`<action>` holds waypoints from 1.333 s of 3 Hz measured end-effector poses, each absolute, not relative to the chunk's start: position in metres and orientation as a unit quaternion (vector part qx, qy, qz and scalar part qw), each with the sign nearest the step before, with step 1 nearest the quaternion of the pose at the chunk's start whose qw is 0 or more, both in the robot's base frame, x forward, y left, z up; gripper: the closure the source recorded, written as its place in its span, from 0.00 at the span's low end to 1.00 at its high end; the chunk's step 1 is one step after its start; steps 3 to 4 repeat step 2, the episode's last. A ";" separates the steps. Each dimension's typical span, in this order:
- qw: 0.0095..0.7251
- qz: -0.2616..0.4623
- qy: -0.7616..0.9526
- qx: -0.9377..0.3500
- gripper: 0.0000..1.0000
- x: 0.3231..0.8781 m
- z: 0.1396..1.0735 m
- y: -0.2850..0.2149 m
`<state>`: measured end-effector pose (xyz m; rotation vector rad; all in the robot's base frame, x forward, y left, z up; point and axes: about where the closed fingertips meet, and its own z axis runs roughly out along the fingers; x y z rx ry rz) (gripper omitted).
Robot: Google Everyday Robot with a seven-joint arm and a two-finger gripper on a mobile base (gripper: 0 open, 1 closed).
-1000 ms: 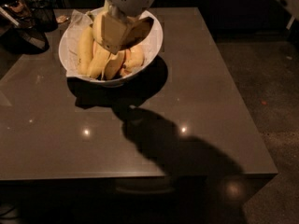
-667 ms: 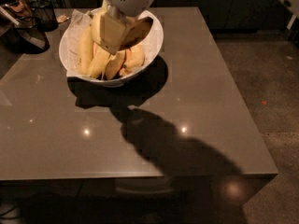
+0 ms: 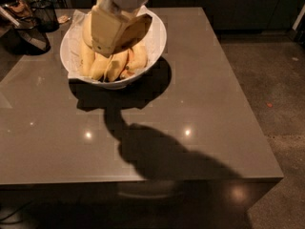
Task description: Pick banana from white bowl
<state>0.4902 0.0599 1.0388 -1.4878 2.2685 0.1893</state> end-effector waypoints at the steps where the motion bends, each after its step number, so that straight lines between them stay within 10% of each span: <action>1: 0.196 0.096 0.815 -0.536 1.00 0.470 1.036 0.064; 4: 0.197 0.099 0.814 -0.537 1.00 0.469 1.036 0.065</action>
Offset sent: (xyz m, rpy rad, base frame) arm -0.0180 0.0031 -0.0023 0.0278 0.0450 0.0145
